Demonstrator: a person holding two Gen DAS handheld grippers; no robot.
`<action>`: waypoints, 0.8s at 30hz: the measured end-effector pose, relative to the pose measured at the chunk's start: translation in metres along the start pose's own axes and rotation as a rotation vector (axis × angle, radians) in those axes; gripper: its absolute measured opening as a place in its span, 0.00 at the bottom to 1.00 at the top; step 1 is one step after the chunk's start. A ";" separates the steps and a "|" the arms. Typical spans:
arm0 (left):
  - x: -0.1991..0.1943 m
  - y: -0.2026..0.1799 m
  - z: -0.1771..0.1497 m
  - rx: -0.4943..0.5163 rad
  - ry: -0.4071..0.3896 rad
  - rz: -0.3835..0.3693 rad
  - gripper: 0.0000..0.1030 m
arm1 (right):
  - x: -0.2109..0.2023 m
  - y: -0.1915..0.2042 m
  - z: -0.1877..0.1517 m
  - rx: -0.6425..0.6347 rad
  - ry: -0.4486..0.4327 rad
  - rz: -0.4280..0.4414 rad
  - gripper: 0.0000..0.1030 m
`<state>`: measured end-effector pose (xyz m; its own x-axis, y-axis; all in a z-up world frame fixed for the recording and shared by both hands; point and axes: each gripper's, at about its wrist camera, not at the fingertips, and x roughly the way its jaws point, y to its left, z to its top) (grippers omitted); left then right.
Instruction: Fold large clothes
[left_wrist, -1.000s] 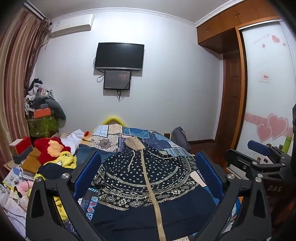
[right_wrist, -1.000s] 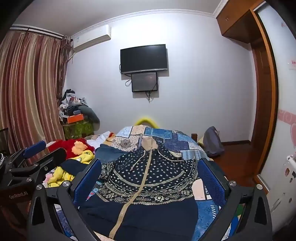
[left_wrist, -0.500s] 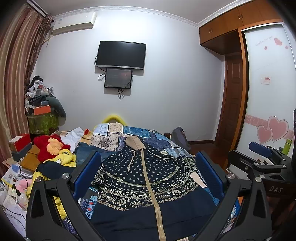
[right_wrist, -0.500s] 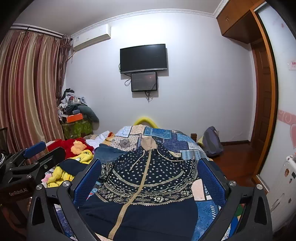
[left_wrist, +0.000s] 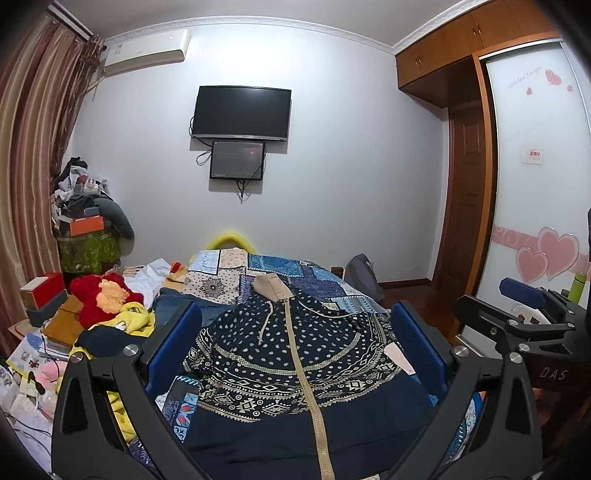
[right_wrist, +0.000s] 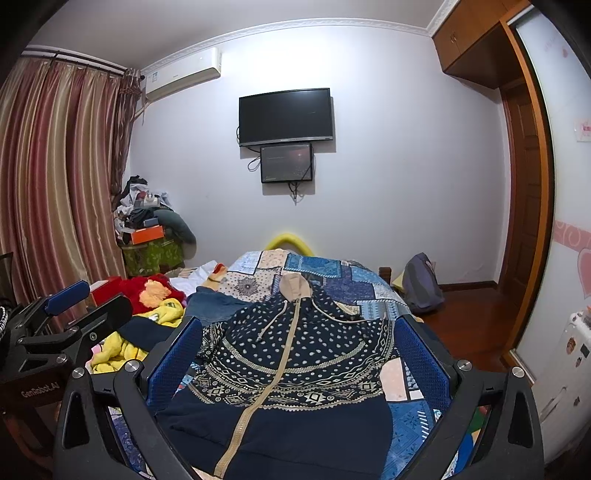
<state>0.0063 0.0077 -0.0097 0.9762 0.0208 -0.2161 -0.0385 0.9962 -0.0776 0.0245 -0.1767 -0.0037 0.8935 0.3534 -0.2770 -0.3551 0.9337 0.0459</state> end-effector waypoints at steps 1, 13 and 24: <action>-0.001 0.000 0.002 -0.002 0.001 0.000 1.00 | 0.000 0.000 0.000 0.000 0.000 0.000 1.00; 0.000 0.001 0.004 -0.005 0.007 0.003 1.00 | 0.000 0.000 0.001 -0.002 0.000 -0.001 1.00; 0.000 0.001 0.004 0.007 0.002 0.001 1.00 | 0.000 0.000 0.001 -0.001 0.001 0.000 1.00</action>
<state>0.0075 0.0089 -0.0060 0.9757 0.0221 -0.2179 -0.0384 0.9968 -0.0708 0.0247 -0.1763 -0.0029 0.8934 0.3529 -0.2782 -0.3549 0.9338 0.0448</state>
